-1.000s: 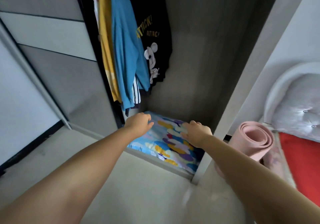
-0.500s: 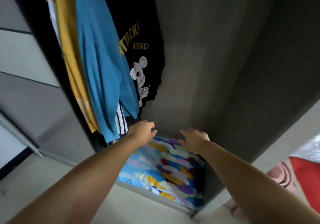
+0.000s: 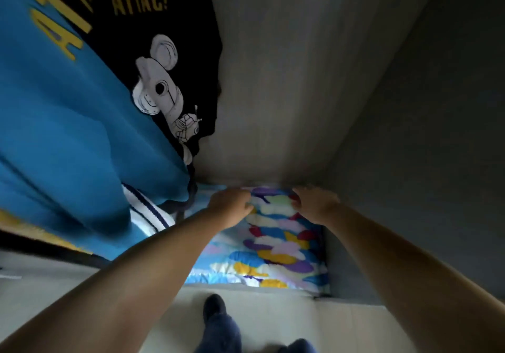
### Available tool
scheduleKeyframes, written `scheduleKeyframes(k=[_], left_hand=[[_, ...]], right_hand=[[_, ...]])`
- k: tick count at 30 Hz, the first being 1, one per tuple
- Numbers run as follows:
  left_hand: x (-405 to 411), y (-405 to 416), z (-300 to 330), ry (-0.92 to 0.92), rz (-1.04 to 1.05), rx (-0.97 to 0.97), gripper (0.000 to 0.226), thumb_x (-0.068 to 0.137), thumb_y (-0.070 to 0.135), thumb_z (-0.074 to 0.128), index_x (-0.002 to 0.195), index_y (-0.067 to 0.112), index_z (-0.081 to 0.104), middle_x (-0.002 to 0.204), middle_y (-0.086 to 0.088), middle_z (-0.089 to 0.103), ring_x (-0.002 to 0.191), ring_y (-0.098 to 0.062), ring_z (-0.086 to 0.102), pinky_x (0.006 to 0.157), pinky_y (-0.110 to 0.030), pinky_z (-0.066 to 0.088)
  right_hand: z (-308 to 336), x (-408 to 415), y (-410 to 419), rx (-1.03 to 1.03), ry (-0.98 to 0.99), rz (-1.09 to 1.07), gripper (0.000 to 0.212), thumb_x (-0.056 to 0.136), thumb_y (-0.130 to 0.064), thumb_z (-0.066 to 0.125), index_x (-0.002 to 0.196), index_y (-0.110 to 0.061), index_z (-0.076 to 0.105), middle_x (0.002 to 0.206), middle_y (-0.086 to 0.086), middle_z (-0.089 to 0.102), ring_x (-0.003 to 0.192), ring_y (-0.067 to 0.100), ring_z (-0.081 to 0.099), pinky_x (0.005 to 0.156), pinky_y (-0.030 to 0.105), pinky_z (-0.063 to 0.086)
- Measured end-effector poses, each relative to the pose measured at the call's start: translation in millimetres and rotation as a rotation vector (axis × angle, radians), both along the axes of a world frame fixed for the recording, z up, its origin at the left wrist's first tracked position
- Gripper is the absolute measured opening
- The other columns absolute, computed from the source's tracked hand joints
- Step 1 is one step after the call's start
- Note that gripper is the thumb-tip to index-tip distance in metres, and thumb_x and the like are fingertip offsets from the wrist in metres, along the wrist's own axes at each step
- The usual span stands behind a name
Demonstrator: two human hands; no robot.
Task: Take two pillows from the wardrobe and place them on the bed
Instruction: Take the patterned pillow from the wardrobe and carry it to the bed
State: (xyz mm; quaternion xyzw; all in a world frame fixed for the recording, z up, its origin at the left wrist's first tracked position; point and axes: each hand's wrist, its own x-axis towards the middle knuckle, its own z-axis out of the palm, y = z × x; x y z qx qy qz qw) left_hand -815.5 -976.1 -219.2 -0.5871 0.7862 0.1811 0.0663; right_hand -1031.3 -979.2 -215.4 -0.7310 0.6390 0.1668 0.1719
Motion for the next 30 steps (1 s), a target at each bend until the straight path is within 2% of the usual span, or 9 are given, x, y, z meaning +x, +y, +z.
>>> scheduleKeyframes(k=[4, 8, 11, 18, 22, 26, 28, 30], left_hand=[[16, -21, -61, -0.098, -0.127, 0.136, 0.038, 0.092, 0.039, 0.048, 0.122, 0.016, 0.055, 0.124, -0.011, 0.059, 0.117, -0.029, 0.055, 0.09, -0.038, 0.048], [22, -51, -119, -0.144, -0.09, 0.225, 0.041, 0.093, 0.04, 0.047, 0.124, 0.014, 0.052, 0.125, -0.013, 0.057, 0.118, -0.029, 0.054, 0.091, -0.038, 0.047], [23, -72, -172, -0.153, -0.044, 0.26, 0.044, 0.093, 0.042, 0.047, 0.127, 0.015, 0.048, 0.125, -0.013, 0.055, 0.119, -0.03, 0.052, 0.092, -0.04, 0.046], [32, -122, -333, -0.218, -0.065, 0.239, 0.053, 0.091, 0.043, 0.052, 0.135, 0.017, 0.037, 0.13, -0.01, 0.048, 0.122, -0.028, 0.047, 0.093, -0.042, 0.045], [48, -155, -431, -0.253, -0.104, 0.205, 0.07, 0.088, 0.042, 0.056, 0.145, 0.02, 0.023, 0.145, -0.009, 0.035, 0.133, -0.027, 0.035, 0.101, -0.042, 0.04], [57, -203, -511, -0.336, -0.137, 0.129, 0.084, 0.085, 0.048, 0.058, 0.149, 0.018, 0.012, 0.154, -0.011, 0.023, 0.141, -0.026, 0.026, 0.109, -0.042, 0.033], [55, -229, -542, -0.361, -0.148, 0.039, 0.084, 0.083, 0.051, 0.057, 0.148, 0.018, 0.015, 0.152, -0.01, 0.028, 0.138, -0.026, 0.033, 0.108, -0.043, 0.035], [56, -250, -571, -0.344, -0.15, -0.059, 0.087, 0.074, 0.055, 0.06, 0.146, 0.022, 0.022, 0.148, -0.009, 0.036, 0.132, -0.028, 0.04, 0.106, -0.048, 0.035]], right_hand=[[-69, 9, -7, 0.134, -0.012, -0.073, 0.051, 0.095, -0.044, 0.043, 0.138, -0.016, 0.039, 0.139, 0.016, 0.044, 0.126, 0.035, 0.046, 0.103, 0.044, 0.041], [-129, 15, -20, 0.201, -0.035, -0.041, 0.055, 0.095, -0.045, 0.043, 0.141, -0.017, 0.036, 0.14, 0.014, 0.042, 0.13, 0.031, 0.042, 0.102, 0.044, 0.042], [-180, 10, -43, 0.225, -0.018, -0.031, 0.054, 0.096, -0.044, 0.043, 0.142, -0.018, 0.034, 0.139, 0.013, 0.044, 0.126, 0.031, 0.046, 0.1, 0.043, 0.043], [-325, 0, -105, 0.202, 0.032, 0.011, 0.053, 0.095, -0.048, 0.042, 0.138, -0.019, 0.036, 0.131, 0.012, 0.047, 0.119, 0.031, 0.049, 0.093, 0.043, 0.045], [-418, 4, -141, 0.193, 0.015, -0.007, 0.057, 0.093, -0.049, 0.045, 0.141, -0.021, 0.033, 0.135, 0.011, 0.045, 0.123, 0.03, 0.046, 0.095, 0.044, 0.042], [-501, 5, -180, 0.118, 0.043, 0.064, 0.073, 0.086, -0.052, 0.055, 0.146, -0.025, 0.022, 0.147, 0.008, 0.034, 0.131, 0.028, 0.037, 0.101, 0.045, 0.038], [-533, 0, -208, 0.092, 0.047, 0.095, 0.089, 0.079, -0.056, 0.063, 0.148, -0.029, 0.014, 0.155, 0.005, 0.02, 0.139, 0.03, 0.025, 0.109, 0.051, 0.03], [-559, -6, -234, 0.094, 0.046, 0.118, 0.111, 0.069, -0.061, 0.07, 0.149, -0.03, 0.001, 0.159, 0.006, 0.004, 0.145, 0.033, 0.007, 0.112, 0.062, 0.017]])
